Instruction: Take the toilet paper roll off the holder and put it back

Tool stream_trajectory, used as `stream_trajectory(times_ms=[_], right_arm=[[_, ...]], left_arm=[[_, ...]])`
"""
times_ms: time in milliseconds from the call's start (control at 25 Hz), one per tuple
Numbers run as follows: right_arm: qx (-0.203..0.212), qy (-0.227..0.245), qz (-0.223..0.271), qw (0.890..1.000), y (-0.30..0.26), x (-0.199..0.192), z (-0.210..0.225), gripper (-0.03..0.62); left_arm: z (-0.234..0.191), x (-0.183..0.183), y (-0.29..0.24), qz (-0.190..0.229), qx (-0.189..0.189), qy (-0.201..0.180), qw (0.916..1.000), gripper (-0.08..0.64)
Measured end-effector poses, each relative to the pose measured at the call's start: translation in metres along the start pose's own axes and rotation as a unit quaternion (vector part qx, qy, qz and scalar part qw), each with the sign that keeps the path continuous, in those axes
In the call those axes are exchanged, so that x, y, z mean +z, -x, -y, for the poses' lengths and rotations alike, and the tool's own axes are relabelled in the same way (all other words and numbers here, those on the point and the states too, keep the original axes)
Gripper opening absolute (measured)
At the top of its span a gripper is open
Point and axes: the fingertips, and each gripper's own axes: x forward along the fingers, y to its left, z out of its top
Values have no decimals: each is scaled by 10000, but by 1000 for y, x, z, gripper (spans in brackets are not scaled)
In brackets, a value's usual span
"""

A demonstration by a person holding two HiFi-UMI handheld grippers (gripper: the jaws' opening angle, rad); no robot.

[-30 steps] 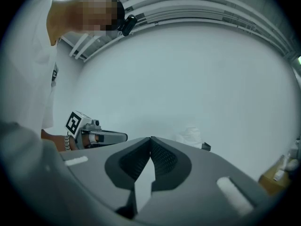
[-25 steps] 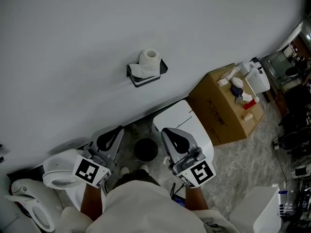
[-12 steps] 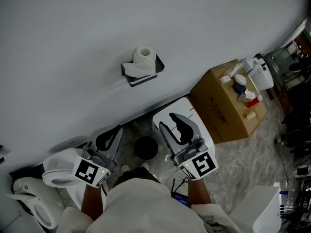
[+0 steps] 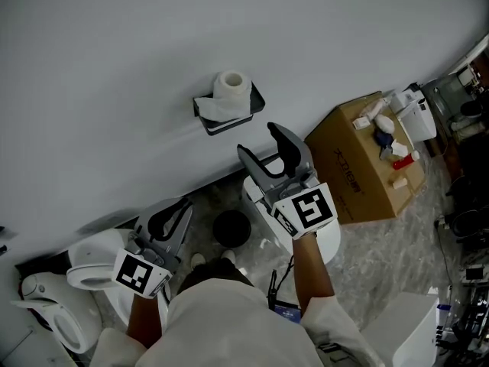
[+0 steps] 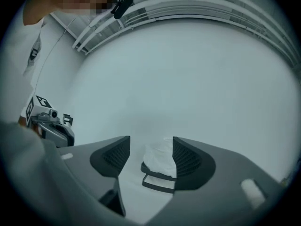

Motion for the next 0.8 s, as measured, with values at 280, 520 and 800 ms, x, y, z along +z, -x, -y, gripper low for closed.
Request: stream_trajectory(times_ms=[280,520,800], right_arm=[[-47,64,-324,9994,-58,-29,30,304],[-120,97,-573,9982,-97,-47,50,330],[-105,82,-759,9970,-133,-59,62,393]], left_arm=[[-12,-13,-5,-34,38,145,9999,37],[-18,-19,-4,-49,104,333,9994,35],[-14,-25,1,-100,-22,325,9994,37]])
